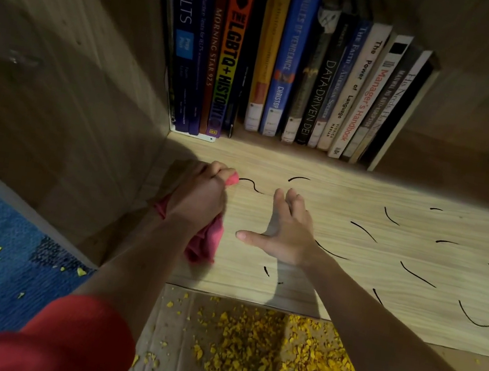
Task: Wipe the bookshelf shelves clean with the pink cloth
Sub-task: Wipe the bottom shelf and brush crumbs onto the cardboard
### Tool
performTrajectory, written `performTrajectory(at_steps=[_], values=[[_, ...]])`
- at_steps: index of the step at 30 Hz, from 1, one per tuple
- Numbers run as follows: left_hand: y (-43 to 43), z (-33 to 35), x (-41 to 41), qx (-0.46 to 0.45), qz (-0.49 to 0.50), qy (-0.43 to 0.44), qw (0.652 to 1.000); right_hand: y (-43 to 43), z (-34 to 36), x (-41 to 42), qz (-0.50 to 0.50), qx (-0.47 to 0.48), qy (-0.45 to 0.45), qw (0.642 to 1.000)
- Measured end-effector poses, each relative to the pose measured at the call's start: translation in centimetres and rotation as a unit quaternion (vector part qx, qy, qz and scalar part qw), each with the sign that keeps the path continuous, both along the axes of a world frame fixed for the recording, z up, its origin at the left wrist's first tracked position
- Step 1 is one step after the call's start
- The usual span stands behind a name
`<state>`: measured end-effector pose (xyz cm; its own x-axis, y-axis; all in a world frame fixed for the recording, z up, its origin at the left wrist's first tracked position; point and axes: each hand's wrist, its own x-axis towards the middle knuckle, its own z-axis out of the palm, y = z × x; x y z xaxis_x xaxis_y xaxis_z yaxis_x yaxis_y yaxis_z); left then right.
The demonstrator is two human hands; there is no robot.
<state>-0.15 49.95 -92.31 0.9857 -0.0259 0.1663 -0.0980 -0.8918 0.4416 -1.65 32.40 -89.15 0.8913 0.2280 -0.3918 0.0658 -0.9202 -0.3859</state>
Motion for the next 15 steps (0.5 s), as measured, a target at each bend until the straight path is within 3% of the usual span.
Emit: performTrajectory(at_steps=[6, 9, 12, 15], values=[[0.0, -0.2, 1.3, -0.076, 0.056, 0.044, 0.995, 0.3, -0.1, 0.4, 0.000, -0.007, 0.020, 1.000], [-0.2, -0.1, 1.3, -0.104, -0.005, 0.029, 0.994, 0.3, -0.2, 0.5, 0.000, -0.006, 0.024, 1.000], [-0.6, 0.3, 0.2, -0.035, -0.140, 0.005, 0.990, 0.2, -0.2, 0.5, -0.002, -0.006, 0.022, 1.000], [0.8, 0.6, 1.3, -0.029, -0.064, 0.026, 0.997, 0.2, -0.1, 0.5, 0.001, -0.009, 0.028, 1.000]])
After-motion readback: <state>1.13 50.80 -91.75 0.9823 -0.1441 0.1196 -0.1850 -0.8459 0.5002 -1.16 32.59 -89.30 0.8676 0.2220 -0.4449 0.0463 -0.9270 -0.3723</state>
